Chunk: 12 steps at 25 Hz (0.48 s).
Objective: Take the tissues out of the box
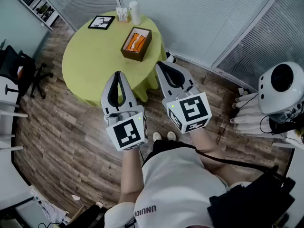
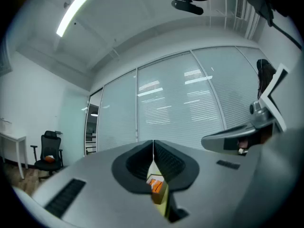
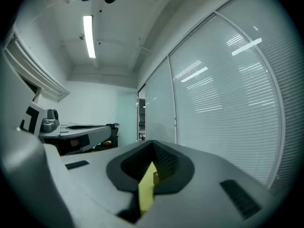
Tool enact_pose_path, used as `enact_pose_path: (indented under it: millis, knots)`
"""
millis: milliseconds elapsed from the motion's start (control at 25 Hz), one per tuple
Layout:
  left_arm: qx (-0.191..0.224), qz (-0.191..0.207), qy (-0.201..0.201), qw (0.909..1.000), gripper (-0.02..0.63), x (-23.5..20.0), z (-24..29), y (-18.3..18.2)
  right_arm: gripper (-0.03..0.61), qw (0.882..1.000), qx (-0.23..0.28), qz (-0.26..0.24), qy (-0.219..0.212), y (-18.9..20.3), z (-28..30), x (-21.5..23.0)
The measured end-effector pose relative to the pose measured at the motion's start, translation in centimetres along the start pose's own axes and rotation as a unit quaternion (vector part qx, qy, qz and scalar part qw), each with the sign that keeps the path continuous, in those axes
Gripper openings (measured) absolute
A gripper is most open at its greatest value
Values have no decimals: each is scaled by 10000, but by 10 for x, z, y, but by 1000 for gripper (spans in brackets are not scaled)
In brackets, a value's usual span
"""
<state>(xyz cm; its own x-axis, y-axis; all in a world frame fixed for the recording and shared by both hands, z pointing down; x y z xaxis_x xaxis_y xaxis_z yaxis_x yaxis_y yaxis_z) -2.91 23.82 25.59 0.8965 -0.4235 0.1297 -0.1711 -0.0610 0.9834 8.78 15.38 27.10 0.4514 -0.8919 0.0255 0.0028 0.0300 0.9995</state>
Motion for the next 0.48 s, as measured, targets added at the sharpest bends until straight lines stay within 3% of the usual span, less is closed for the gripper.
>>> enact_pose_path:
  millis: [480]
  knots:
    - [84, 5, 9, 10000, 18, -6, -4, -1, 18, 10000, -4, -30, -1, 1, 0, -7]
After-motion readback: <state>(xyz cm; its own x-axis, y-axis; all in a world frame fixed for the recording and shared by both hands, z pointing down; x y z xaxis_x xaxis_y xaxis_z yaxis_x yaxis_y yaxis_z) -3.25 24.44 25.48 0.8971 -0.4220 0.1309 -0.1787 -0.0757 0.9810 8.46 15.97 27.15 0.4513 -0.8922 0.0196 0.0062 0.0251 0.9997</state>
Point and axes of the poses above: the fingertips, and each gripper's own axes: z forward along the fingers, x to its right, y out of its underside, the point moved 5 cm from there along -z, backward along the fingers, and after that the axes turned 6 degrees about -y, right-handed, at the moved point
